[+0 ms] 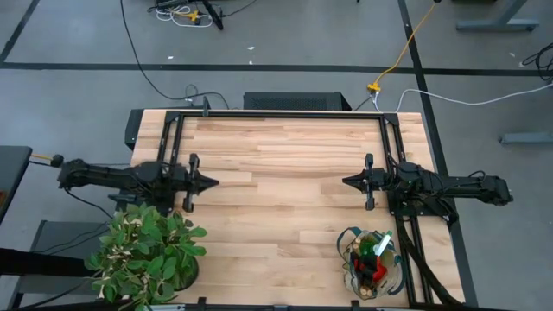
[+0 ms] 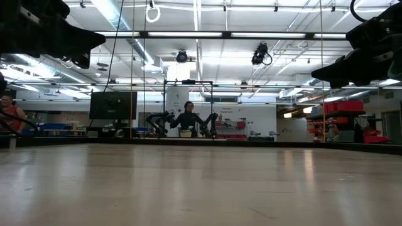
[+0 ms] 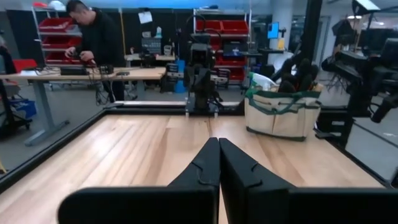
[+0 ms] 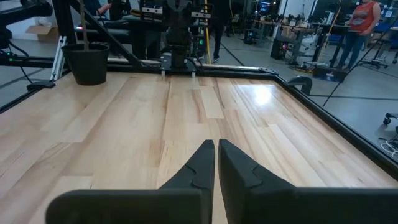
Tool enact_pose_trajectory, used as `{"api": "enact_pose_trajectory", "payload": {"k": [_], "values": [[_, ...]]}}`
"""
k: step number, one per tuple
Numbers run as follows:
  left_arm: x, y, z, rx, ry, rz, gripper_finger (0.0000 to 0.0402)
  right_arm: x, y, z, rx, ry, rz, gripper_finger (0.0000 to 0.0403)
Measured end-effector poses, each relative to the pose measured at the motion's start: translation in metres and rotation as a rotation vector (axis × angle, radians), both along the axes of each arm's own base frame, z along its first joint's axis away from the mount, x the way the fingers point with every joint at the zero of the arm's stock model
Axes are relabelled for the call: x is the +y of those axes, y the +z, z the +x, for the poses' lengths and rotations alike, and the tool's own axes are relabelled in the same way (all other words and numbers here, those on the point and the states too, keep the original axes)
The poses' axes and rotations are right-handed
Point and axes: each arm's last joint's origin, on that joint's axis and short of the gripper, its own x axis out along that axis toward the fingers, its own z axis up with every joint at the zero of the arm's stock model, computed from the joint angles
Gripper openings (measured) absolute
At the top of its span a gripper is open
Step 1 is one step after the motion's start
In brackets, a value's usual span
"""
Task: Pick & Place Garden tools in Gardening bag
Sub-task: Return to Home Position
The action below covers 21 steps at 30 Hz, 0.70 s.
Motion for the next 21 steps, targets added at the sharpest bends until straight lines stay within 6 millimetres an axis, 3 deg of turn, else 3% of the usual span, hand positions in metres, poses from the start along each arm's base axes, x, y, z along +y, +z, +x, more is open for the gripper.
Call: {"api": "enact_pose_trajectory", "payload": {"k": [13,21], "values": [[0.013,0.002,-0.009,-0.05,0.122,-0.004,0.0003,0.0,0.0,0.0,0.0,0.0,0.0,0.0025],[0.013,-0.003,-0.013,-0.012,0.091,0.0,0.0003,0.0,0.0,0.0,0.0,0.0,0.0,0.0025]]}}
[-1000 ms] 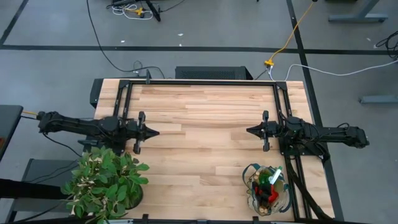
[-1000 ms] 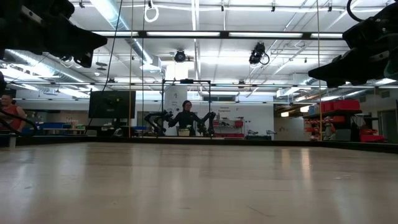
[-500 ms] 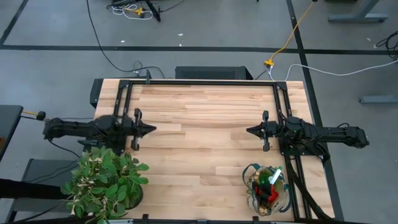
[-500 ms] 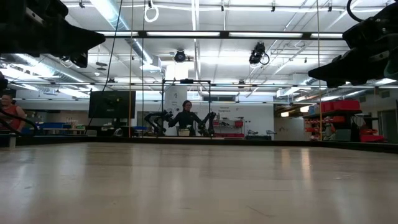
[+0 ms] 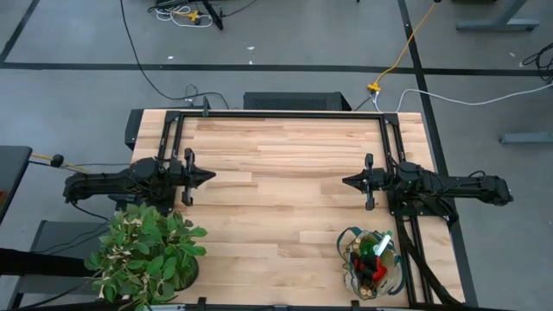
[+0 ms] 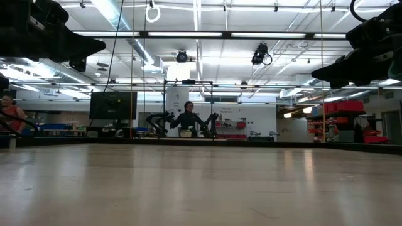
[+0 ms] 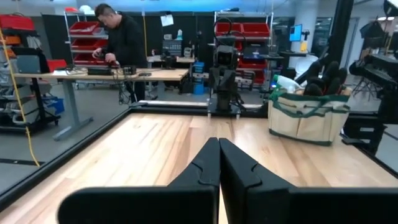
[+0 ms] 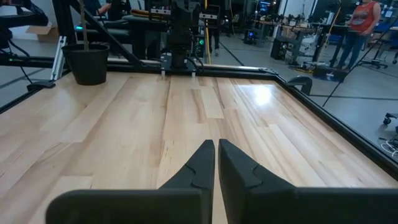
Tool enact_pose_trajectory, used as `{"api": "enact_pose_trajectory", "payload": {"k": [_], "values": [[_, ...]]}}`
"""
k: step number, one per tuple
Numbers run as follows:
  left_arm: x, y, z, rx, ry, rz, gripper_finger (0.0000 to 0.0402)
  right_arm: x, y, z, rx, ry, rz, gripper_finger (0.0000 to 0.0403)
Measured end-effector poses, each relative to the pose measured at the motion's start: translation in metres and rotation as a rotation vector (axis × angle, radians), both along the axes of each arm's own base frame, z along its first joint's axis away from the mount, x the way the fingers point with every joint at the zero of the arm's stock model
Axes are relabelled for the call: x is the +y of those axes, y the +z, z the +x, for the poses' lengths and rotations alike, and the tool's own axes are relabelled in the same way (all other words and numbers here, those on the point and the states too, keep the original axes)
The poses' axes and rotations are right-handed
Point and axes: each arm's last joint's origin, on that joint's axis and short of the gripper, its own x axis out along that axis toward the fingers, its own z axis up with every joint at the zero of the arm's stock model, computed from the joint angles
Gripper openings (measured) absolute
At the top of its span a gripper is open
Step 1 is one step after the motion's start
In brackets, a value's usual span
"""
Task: Pick & Place Garden tools in Gardening bag
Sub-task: Return to Home Position
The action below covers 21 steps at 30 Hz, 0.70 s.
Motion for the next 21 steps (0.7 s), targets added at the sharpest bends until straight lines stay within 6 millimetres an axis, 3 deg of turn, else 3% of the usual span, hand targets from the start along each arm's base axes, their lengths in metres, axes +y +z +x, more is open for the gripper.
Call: {"api": "enact_pose_trajectory", "payload": {"k": [21], "values": [[-0.007,-0.011,0.0,0.12,-0.059,0.002,0.0003,0.0,0.0,0.0,0.0,-0.001,0.0,0.0025]]}}
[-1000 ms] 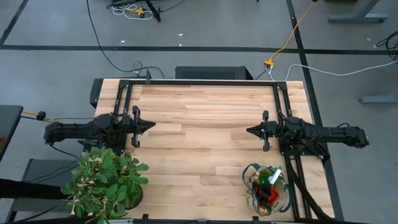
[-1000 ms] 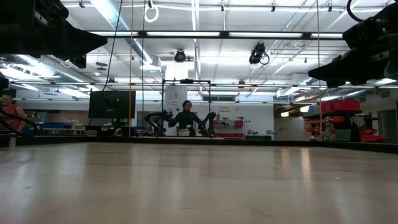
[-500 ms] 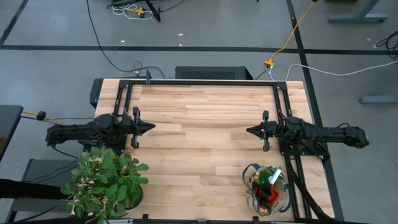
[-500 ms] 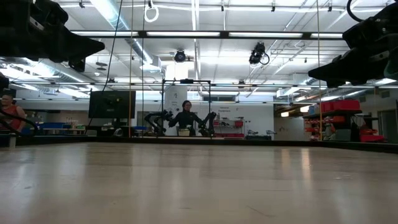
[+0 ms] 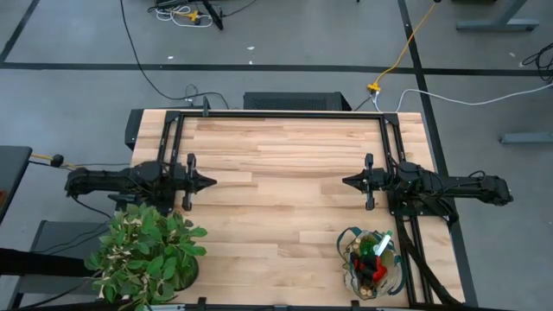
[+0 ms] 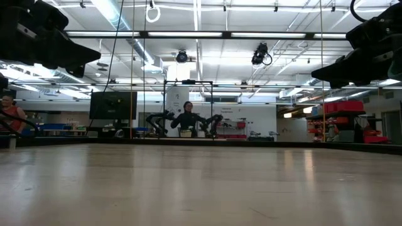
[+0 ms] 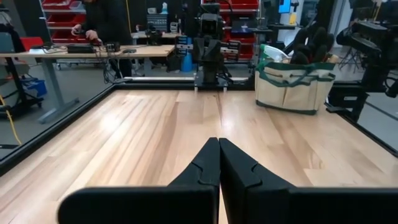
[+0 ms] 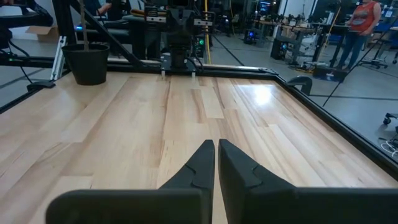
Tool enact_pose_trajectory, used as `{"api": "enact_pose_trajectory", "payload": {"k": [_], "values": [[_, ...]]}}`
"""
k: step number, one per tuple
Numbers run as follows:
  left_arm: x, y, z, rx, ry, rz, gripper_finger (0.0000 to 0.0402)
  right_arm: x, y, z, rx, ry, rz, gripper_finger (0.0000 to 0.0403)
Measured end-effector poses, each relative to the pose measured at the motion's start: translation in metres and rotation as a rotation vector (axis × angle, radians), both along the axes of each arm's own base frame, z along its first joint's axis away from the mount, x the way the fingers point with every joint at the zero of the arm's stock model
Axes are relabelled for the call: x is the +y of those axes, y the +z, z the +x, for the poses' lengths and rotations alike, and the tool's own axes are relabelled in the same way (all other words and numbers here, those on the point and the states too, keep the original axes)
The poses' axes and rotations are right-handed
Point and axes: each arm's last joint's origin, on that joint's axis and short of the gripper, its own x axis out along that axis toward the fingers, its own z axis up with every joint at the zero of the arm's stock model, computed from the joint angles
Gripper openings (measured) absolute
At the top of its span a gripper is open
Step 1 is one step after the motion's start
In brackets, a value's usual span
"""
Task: Pick & Place Garden tools in Gardening bag
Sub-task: Return to Home Position
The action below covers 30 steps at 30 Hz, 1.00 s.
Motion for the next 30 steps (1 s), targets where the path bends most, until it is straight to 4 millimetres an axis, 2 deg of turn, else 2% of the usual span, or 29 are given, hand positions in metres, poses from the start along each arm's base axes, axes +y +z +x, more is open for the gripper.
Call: {"api": "enact_pose_trajectory", "payload": {"k": [19,30], "values": [[-0.0003,-0.0017,0.0,0.022,0.006,0.004,0.0003,0.0,0.0,0.0,0.0,0.0,0.0,0.0025],[-0.0023,-0.0019,0.0001,0.022,-0.062,-0.002,0.0003,0.0,0.0,0.0,0.0,0.0,0.0,0.0025]]}}
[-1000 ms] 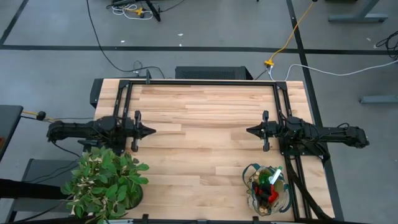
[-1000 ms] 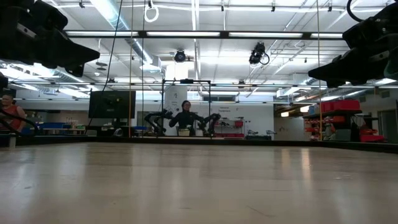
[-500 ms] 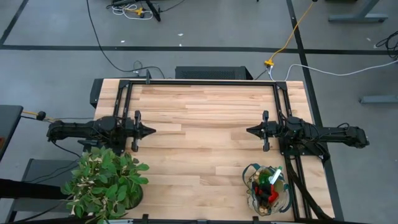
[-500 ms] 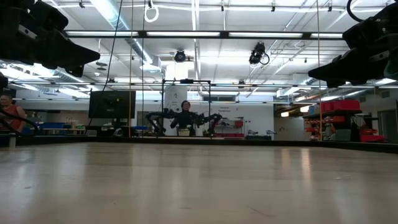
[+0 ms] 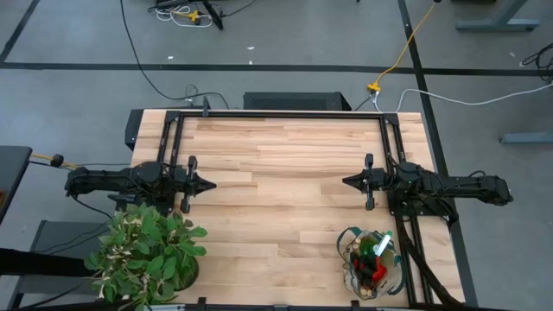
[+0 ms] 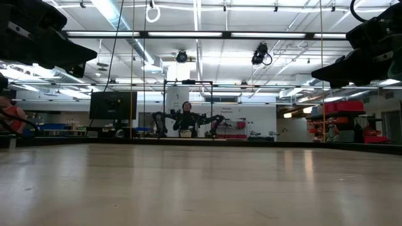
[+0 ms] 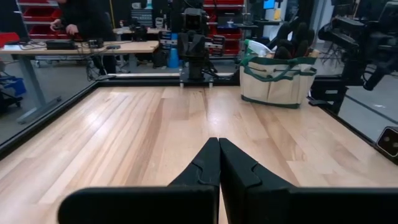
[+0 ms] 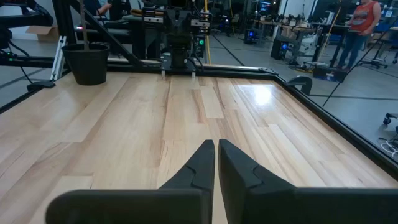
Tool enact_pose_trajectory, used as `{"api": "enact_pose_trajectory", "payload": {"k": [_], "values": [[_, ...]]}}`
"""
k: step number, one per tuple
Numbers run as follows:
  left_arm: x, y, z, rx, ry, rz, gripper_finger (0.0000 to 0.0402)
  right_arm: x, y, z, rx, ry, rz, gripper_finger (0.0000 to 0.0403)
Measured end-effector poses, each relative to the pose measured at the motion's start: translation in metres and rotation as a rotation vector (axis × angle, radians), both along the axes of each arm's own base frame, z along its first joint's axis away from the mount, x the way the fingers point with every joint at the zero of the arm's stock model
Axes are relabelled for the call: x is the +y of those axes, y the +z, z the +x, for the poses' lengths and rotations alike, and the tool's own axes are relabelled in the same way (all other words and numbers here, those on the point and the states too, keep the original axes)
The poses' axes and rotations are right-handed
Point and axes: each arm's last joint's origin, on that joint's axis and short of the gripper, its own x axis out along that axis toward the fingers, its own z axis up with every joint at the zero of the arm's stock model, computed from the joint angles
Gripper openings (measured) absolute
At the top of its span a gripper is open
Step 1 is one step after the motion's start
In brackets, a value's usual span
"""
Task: Pick & Place Garden tools in Gardening bag
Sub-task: Return to Home Position
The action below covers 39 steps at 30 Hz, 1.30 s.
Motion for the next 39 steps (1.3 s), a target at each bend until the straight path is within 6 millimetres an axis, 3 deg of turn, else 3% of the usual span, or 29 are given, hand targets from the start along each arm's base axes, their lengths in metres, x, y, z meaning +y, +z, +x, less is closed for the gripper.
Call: {"api": "enact_pose_trajectory", "payload": {"k": [39], "values": [[-0.0001,0.0033,0.0005,-0.042,-0.003,-0.003,0.0003,0.0,0.0,0.0,0.0,0.0,0.0,0.0025]]}}
